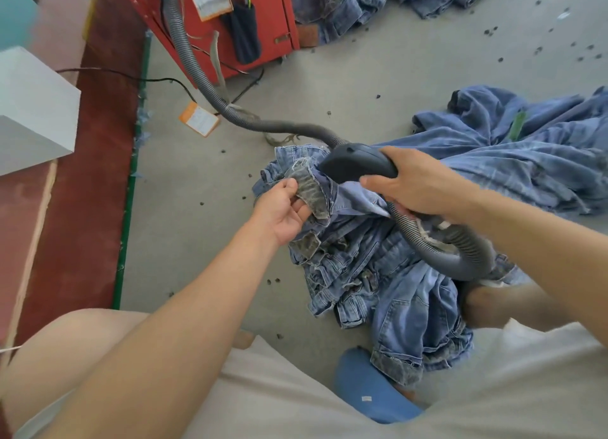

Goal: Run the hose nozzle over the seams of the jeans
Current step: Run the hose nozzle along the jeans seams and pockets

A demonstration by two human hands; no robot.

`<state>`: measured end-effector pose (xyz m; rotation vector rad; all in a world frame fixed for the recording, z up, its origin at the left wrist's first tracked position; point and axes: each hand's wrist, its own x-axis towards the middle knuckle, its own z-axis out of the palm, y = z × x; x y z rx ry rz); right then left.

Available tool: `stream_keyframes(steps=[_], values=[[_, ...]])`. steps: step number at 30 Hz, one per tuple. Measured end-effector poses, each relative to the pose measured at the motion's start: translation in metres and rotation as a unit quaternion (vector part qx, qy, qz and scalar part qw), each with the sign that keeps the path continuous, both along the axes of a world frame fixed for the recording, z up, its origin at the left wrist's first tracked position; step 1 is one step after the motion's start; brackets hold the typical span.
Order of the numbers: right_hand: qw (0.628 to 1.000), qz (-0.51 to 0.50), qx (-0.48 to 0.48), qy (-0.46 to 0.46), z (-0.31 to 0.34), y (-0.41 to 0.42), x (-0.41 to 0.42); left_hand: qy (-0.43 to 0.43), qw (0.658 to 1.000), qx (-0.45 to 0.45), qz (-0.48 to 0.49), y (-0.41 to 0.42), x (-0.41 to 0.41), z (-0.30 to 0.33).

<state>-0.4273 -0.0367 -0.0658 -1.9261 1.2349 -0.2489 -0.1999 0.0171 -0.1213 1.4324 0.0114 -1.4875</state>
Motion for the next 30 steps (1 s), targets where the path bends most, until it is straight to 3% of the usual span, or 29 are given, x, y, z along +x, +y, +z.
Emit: stream_keyframes(steps=[5, 11, 17, 20, 22, 27, 30], values=[[0.990, 0.123, 0.045, 0.053, 0.008, 0.003, -0.023, -0.004, 1.000, 0.013, -0.003, -0.001, 0.007, -0.002], [0.999, 0.014, -0.002, 0.029, 0.003, -0.008, 0.002, -0.041, 0.997, -0.009, -0.059, 0.004, 0.003, -0.002], [0.983, 0.072, 0.171, -0.005, 0.016, -0.003, -0.014, -0.053, 0.991, -0.051, -0.108, 0.010, 0.000, 0.001], [0.986, -0.053, 0.151, -0.051, 0.005, -0.008, 0.005, -0.050, 0.987, -0.057, -0.138, 0.016, -0.008, 0.000], [0.974, -0.110, 0.191, -0.056, 0.007, -0.016, 0.000, -0.051, 0.988, -0.060, -0.135, 0.017, -0.009, -0.001], [0.968, 0.008, 0.252, -0.010, 0.018, -0.013, -0.018, -0.066, 0.988, -0.049, -0.130, 0.016, 0.003, -0.002], [0.969, -0.025, 0.246, -0.024, 0.013, -0.009, 0.003, -0.075, 0.983, -0.034, -0.161, 0.019, -0.002, -0.003]])
